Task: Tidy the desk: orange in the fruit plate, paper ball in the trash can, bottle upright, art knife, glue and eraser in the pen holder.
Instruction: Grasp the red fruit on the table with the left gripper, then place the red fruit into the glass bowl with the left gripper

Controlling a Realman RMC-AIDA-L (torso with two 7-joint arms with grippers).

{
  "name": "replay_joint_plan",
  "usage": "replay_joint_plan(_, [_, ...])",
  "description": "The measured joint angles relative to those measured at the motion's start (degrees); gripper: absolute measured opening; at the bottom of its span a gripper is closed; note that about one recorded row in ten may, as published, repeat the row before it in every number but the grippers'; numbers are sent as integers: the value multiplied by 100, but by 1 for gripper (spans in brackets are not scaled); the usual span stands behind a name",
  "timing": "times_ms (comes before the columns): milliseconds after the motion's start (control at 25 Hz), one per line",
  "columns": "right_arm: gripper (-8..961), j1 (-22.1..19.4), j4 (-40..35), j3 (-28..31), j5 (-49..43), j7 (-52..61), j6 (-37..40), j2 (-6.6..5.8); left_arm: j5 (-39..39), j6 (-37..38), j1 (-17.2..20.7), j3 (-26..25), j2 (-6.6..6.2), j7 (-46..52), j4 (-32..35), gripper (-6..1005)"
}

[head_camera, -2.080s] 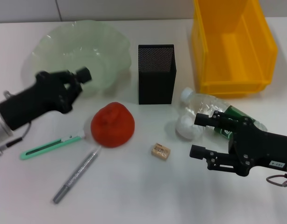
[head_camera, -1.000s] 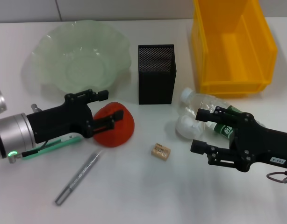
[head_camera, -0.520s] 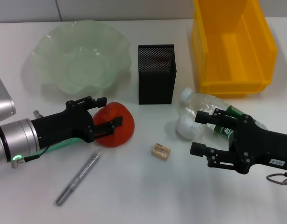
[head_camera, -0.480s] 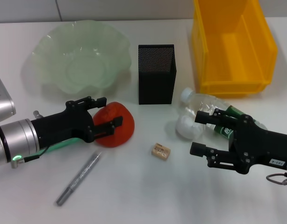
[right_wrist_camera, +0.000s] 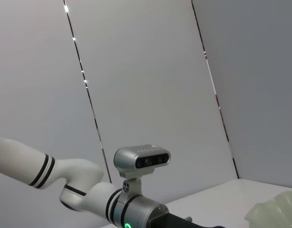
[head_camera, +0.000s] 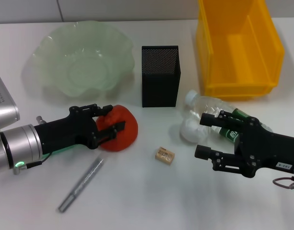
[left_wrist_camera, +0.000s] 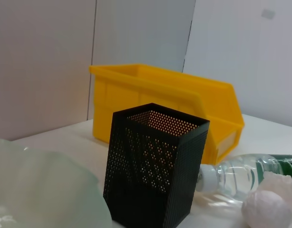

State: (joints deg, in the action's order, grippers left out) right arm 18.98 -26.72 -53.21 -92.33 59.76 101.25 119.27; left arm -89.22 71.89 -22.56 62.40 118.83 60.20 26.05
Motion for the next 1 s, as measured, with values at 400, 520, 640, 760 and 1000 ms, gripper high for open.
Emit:
replay_joint_plan(400, [771, 0, 0, 14, -4, 0, -1, 0, 41, -27, -3, -16, 0, -17, 4, 367])
replay_joint_plan(520, [771, 0, 0, 12, 4, -19, -6, 0, 50, 23, 19, -39, -1, -15, 39, 313])
replay_joint_plan(640, [770, 0, 6, 12, 22, -38, -9, 0, 59, 106, 34, -52, -3, 16, 87, 259])
replay_joint_plan(760, [771, 0, 8, 12, 25, -38, -10, 0, 101, 636, 96, -196, -27, 211, 364, 212])
replay_joint_plan(1000, [770, 6, 9, 12, 29, -47, -10, 0, 130, 1066, 130, -910, -43, 892, 941, 171])
